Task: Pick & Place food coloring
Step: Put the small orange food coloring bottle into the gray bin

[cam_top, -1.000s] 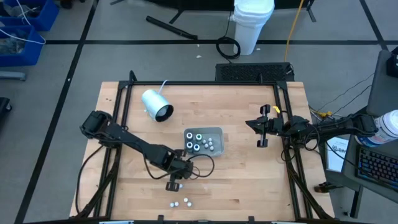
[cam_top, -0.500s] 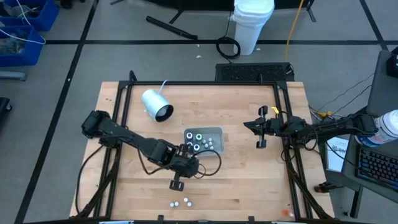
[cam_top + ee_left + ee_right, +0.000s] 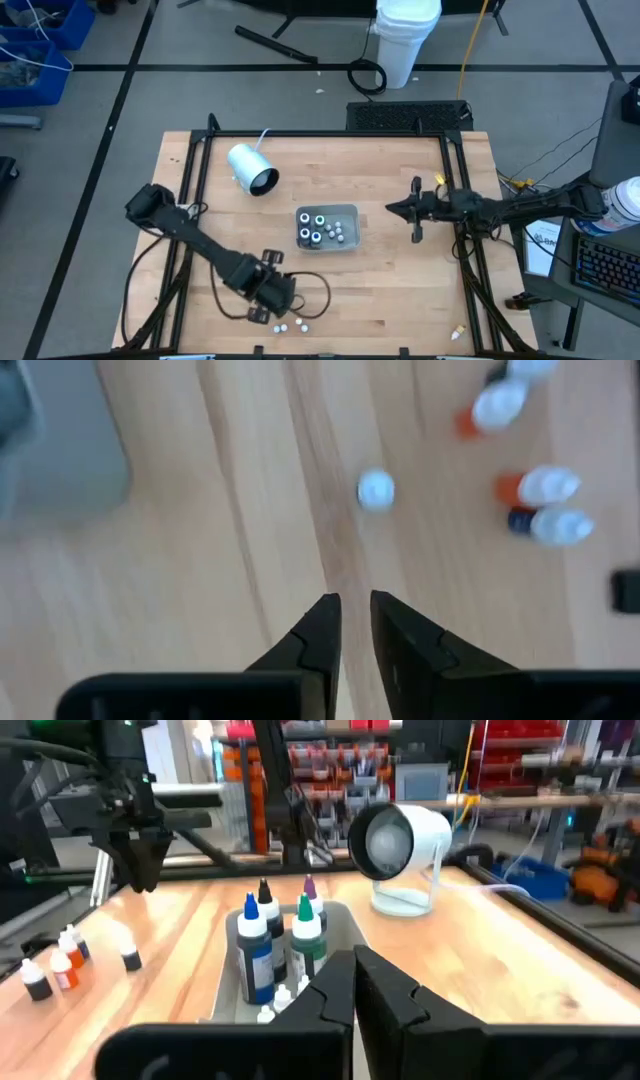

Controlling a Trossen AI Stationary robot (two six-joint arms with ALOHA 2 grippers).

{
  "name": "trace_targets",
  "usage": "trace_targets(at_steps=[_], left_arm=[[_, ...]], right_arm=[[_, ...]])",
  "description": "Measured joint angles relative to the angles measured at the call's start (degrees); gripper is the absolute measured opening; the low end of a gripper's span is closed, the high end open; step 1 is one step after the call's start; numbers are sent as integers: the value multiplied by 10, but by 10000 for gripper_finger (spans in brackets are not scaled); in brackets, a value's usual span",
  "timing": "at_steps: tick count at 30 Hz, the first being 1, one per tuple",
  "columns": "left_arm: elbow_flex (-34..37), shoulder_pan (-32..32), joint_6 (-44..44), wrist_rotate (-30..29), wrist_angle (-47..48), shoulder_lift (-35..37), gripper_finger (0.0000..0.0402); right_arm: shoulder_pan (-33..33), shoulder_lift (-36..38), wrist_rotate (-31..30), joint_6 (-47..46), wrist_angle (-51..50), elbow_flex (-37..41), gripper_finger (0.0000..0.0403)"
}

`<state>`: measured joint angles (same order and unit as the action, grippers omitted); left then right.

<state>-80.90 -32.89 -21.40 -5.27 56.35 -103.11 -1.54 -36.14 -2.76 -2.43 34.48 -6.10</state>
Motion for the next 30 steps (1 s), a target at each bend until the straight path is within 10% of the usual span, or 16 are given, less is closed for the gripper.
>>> trace_targets(at_steps=[18,30], left_arm=[[44,-104,-124,-61,-30,0,67],[52,-136,-46,-222,-84,0,67]], right_arm=[[24,38,73,-16,-82,-47,0],[28,28,49,18,-210,-111,0]])
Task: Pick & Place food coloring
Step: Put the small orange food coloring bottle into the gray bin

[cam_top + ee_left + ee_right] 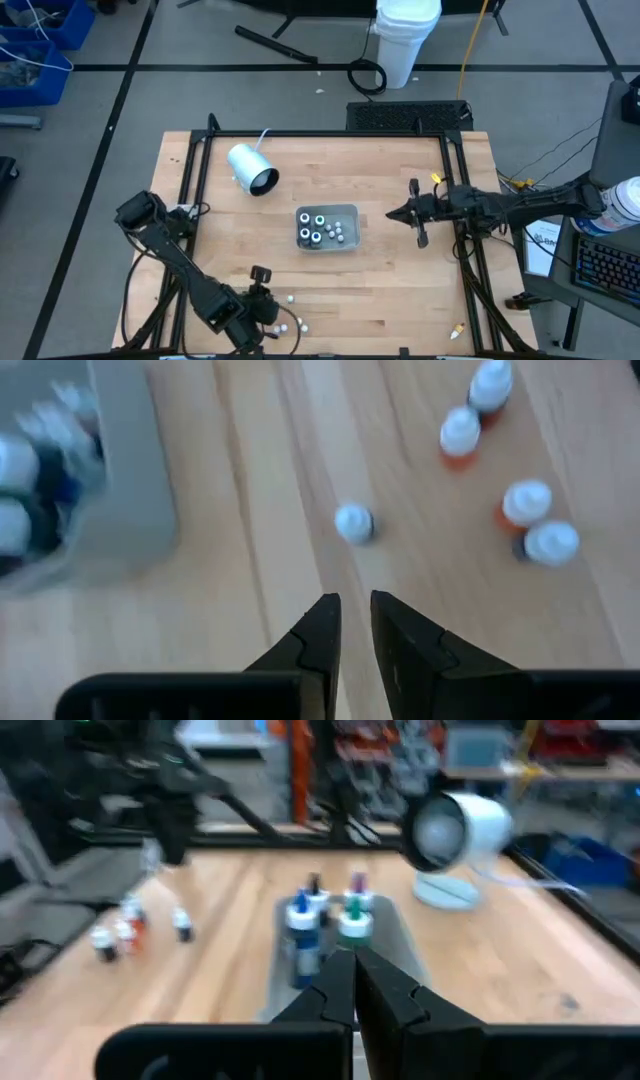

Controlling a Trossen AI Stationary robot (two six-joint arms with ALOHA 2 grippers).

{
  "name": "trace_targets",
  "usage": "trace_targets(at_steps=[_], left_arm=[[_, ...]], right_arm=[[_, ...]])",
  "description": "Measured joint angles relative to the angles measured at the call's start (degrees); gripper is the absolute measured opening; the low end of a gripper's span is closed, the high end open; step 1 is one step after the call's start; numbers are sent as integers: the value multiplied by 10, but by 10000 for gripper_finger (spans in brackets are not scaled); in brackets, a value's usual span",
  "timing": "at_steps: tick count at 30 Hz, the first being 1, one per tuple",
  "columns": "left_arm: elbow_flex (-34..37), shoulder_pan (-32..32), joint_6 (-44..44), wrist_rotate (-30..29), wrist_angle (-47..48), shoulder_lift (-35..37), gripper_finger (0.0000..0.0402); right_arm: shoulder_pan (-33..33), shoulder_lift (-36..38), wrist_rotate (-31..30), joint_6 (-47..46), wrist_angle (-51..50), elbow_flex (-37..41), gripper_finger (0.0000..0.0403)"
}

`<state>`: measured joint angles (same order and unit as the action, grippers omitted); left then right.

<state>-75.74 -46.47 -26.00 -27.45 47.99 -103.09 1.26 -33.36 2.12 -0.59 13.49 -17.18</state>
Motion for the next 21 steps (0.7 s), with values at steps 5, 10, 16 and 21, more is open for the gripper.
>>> trace_targets(at_steps=[5,10,16,21], left_arm=[[37,-9,22,-74,-63,0,67],[110,-8,19,-82,-147,0,67],[172,-9,-33,-56,-167,0,67],[191,-10,-53,-56,-175,0,67]], right_arm=[[24,-77,-84,-29,-274,-177,0],[79,-195,-111,-113,-540,-339,0],[203,-347,-79,-237,-899,-500,0],[306,-417,41,-381,-963,-527,0]])
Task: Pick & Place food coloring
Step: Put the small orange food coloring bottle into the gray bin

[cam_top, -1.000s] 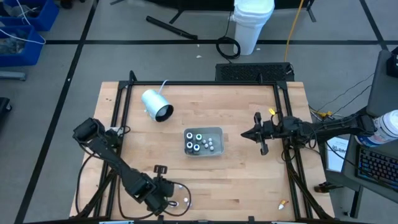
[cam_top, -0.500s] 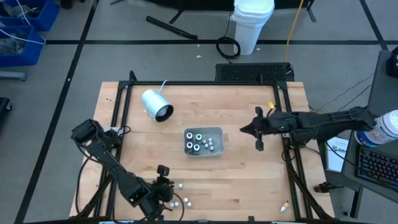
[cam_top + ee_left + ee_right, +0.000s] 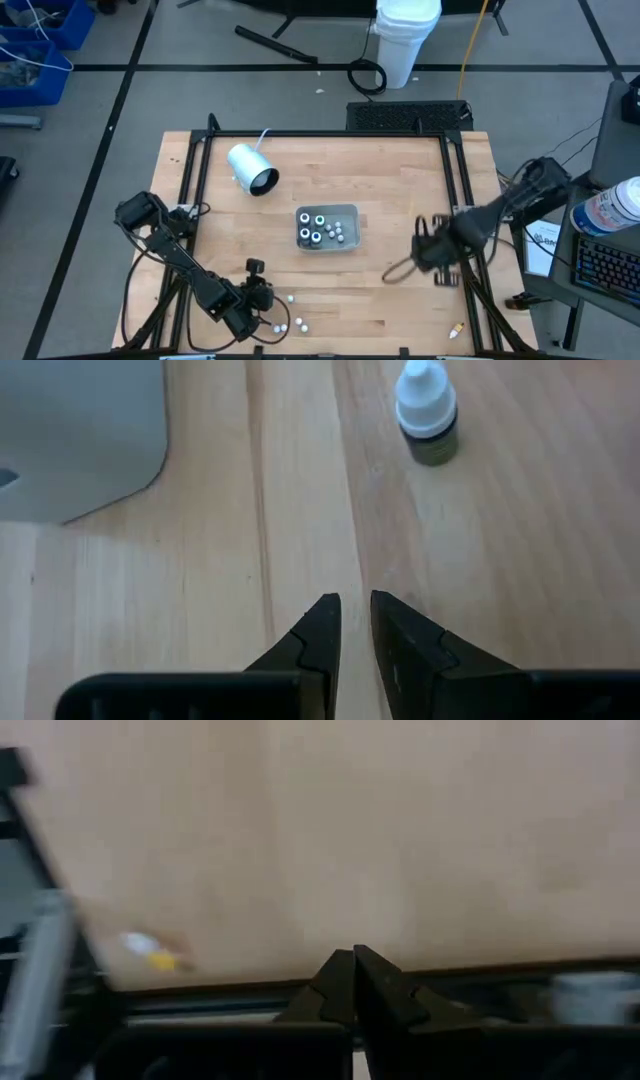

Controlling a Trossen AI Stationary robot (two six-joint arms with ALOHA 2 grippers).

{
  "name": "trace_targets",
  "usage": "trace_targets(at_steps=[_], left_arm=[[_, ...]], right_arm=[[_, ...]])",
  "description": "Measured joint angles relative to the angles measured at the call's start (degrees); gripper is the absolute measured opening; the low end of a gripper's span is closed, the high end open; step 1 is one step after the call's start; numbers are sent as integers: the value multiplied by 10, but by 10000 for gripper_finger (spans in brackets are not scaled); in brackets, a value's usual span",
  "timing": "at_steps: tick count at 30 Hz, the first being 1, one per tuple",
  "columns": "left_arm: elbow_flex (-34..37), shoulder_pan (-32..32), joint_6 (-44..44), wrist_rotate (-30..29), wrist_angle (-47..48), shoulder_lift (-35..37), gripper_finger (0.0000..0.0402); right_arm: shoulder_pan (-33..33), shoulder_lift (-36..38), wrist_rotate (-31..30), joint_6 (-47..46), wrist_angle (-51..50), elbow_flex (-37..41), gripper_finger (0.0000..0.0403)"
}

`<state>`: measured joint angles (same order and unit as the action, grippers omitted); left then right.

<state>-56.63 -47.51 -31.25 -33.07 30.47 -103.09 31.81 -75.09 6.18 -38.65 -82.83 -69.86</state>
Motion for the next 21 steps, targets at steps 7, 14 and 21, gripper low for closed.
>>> trace_targets(at_steps=[7,14,21], left_arm=[[3,-15,23,-15,-18,0,67],[3,-31,16,-16,-18,0,67],[3,-36,23,-27,-19,0,67]], right_arm=[[121,-35,71,-178,171,25,2],[212,-74,31,-290,308,53,64],[263,-142,122,-356,335,65,137]])
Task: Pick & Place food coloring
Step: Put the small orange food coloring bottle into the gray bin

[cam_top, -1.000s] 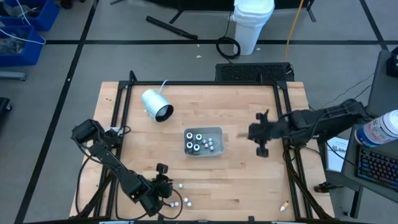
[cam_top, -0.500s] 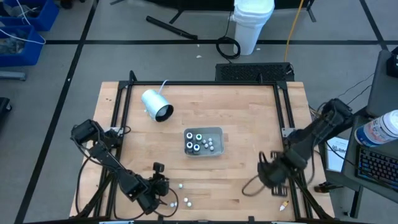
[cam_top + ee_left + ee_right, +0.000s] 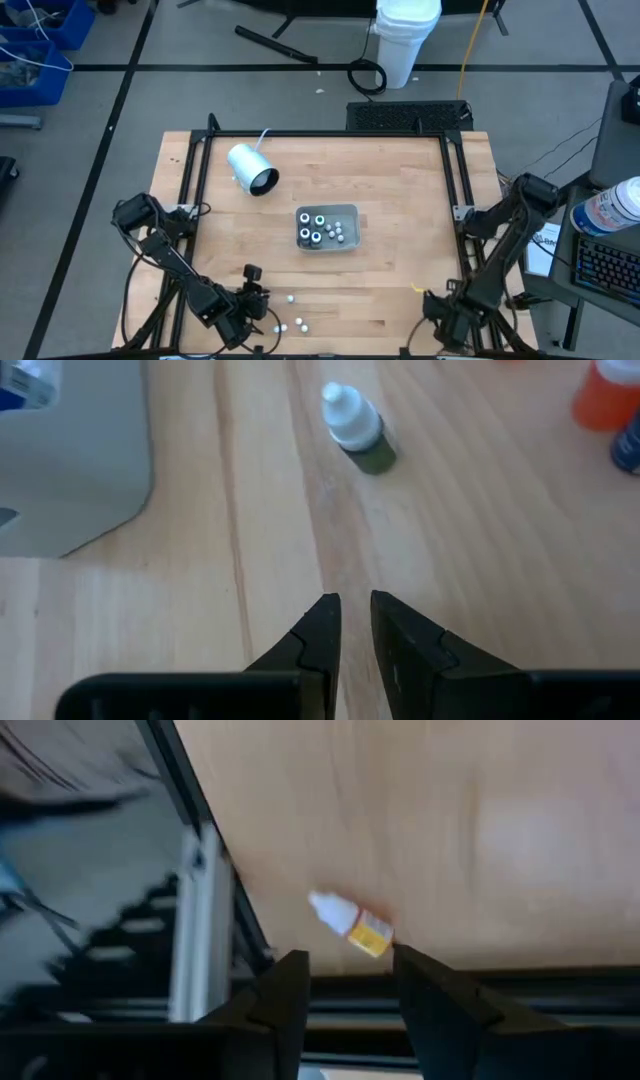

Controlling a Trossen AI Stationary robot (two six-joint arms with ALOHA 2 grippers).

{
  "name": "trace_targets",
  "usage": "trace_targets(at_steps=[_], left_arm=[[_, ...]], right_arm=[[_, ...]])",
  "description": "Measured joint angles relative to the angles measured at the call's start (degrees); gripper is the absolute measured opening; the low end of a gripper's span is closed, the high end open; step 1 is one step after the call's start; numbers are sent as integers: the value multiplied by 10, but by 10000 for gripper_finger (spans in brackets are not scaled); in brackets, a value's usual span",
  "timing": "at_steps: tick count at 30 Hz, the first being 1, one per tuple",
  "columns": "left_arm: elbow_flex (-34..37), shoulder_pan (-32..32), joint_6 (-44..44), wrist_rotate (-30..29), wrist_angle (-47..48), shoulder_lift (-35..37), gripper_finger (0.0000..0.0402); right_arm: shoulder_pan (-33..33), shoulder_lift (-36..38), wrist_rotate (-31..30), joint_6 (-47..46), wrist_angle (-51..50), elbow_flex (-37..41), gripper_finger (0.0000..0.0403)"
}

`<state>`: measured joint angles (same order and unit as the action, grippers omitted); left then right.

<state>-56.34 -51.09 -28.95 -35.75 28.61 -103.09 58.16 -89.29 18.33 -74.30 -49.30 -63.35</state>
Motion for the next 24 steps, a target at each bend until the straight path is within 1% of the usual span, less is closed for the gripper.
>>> trace_targets(at_steps=[5,11,13,15,19,24], left_arm=[[0,0,-12,-23,-26,0,67],[0,-4,-15,-20,-34,0,67],[0,-5,-25,-19,-35,0,67],[0,-4,-38,-19,-37,0,67],[0,-4,-54,-18,-40,0,67],[0,-8,-52,-18,-44,0,67]], right_arm=[[26,-41,24,17,18,0,148],[43,-85,75,51,26,0,145],[43,-91,82,61,26,0,145],[42,-95,79,74,26,0,145],[53,-102,43,115,27,0,149],[63,-118,42,142,26,0,150]])
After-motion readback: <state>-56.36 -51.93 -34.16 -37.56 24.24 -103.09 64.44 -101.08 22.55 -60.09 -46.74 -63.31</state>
